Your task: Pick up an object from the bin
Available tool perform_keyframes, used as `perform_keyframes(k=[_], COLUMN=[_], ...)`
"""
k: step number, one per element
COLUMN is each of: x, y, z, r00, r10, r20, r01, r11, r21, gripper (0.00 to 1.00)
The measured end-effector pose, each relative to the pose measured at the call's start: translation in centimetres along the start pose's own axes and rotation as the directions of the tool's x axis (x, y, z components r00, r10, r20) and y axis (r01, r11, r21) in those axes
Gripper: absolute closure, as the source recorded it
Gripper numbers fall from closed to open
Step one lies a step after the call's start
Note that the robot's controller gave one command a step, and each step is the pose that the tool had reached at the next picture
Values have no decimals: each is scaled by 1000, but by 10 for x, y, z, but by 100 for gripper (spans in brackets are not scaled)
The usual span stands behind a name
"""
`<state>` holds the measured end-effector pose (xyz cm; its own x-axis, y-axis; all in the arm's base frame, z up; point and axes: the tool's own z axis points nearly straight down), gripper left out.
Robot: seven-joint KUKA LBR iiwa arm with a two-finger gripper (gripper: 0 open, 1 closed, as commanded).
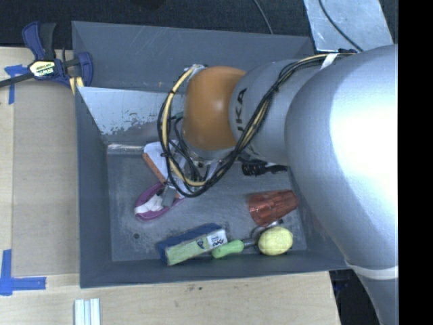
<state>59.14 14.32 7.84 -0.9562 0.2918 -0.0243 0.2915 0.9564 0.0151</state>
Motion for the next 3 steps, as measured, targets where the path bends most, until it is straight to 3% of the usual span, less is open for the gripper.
perform_keyframes(k=[1,2,3], x=[10,5,47], y=[1,3,-29], z=[3,3,-10], r00=[988,998,990], r10=[154,68,-140], r20=[7,6,17], r01=[-154,-68,140], r11=[988,998,990], r21=[-4,-3,-6], gripper=[0,0,100])
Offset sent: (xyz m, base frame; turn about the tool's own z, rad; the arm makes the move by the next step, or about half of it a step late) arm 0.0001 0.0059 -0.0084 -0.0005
